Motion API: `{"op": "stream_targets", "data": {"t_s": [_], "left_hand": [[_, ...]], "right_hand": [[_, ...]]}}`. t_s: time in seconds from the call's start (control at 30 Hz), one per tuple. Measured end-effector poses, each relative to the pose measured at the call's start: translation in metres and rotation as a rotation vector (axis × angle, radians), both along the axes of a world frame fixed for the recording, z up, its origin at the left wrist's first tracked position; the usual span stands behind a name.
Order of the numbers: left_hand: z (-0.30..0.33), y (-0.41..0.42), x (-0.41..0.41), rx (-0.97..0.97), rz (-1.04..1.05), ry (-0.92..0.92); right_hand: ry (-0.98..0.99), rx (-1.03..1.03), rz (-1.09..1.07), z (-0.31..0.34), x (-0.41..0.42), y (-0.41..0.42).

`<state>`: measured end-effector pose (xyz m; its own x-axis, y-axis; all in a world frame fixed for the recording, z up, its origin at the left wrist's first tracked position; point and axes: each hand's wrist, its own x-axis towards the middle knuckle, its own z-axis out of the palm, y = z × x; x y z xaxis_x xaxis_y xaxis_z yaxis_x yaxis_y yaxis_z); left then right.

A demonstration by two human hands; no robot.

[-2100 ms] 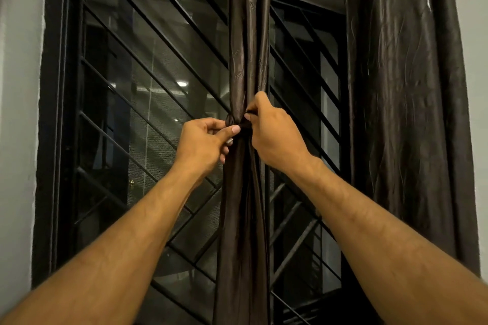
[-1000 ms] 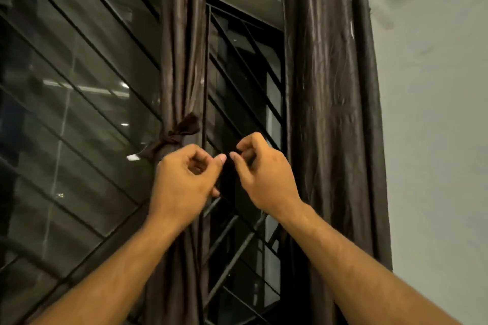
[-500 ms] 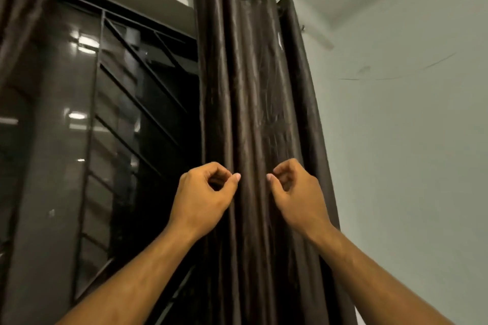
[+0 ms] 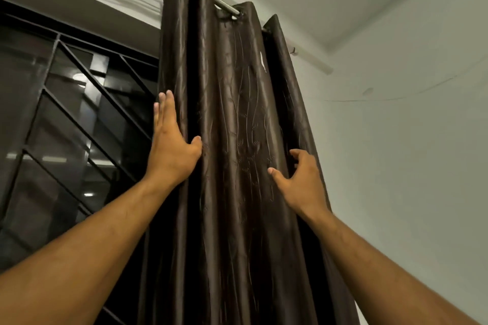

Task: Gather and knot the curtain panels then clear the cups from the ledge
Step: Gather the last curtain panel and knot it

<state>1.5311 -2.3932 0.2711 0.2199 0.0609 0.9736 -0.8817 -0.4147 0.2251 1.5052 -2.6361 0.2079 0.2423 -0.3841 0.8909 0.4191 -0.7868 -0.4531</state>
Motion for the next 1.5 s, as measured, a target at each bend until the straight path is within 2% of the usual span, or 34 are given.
{"op": "stream_targets", "data": {"t_s": [0.17, 0.3, 0.4, 0.63, 0.73, 0.87, 0.93, 1.07, 1.13, 1.23, 1.3, 1.37, 1.43, 1.5], "left_hand": [[0.050, 0.016, 0.007, -0.102, -0.037, 0.099], [0.077, 0.021, 0.011, -0.093, -0.060, 0.088], [0.083, 0.020, 0.013, -0.030, -0.070, 0.030], [0.085, 0.015, 0.005, -0.035, -0.128, 0.003], [0.088, 0.009, 0.006, -0.040, -0.175, 0.016], [0.095, 0.000, 0.007, -0.175, -0.184, 0.015], [0.094, -0.003, 0.009, -0.195, -0.141, 0.019], [0.091, -0.016, 0.006, -0.112, -0.007, 0.024], [0.092, -0.022, 0.003, -0.102, 0.027, 0.027], [0.090, -0.027, 0.001, -0.082, 0.063, 0.041], [0.089, -0.027, 0.002, -0.080, 0.071, 0.035], [0.086, -0.027, 0.000, -0.072, 0.069, 0.035], [0.084, -0.026, -0.001, -0.057, 0.072, 0.036], [0.083, -0.024, -0.003, -0.053, 0.073, 0.037]], "right_hand": [[0.055, 0.046, 0.060, 0.046, 0.036, -0.003], [0.027, 0.115, 0.083, 0.085, 0.053, 0.002], [0.060, 0.170, 0.177, 0.107, 0.057, 0.006], [0.035, -0.144, 0.411, 0.126, 0.059, 0.082], [0.005, -0.322, 0.407, 0.129, 0.061, 0.119], [-0.032, -0.602, 0.406, 0.135, 0.054, 0.142], [-0.017, -0.627, 0.444, 0.141, 0.050, 0.136], [0.028, -0.658, 0.550, 0.139, 0.053, 0.097], [-0.128, -0.556, 0.513, 0.132, 0.057, 0.078], [-0.448, -0.153, 0.120, 0.135, 0.061, 0.032], [-0.314, 0.107, 0.020, 0.142, 0.063, -0.003], [-0.085, 0.232, 0.120, 0.148, 0.064, -0.025], [0.010, 0.256, 0.287, 0.150, 0.063, -0.028], [0.012, 0.180, 0.330, 0.153, 0.059, -0.016]]}}
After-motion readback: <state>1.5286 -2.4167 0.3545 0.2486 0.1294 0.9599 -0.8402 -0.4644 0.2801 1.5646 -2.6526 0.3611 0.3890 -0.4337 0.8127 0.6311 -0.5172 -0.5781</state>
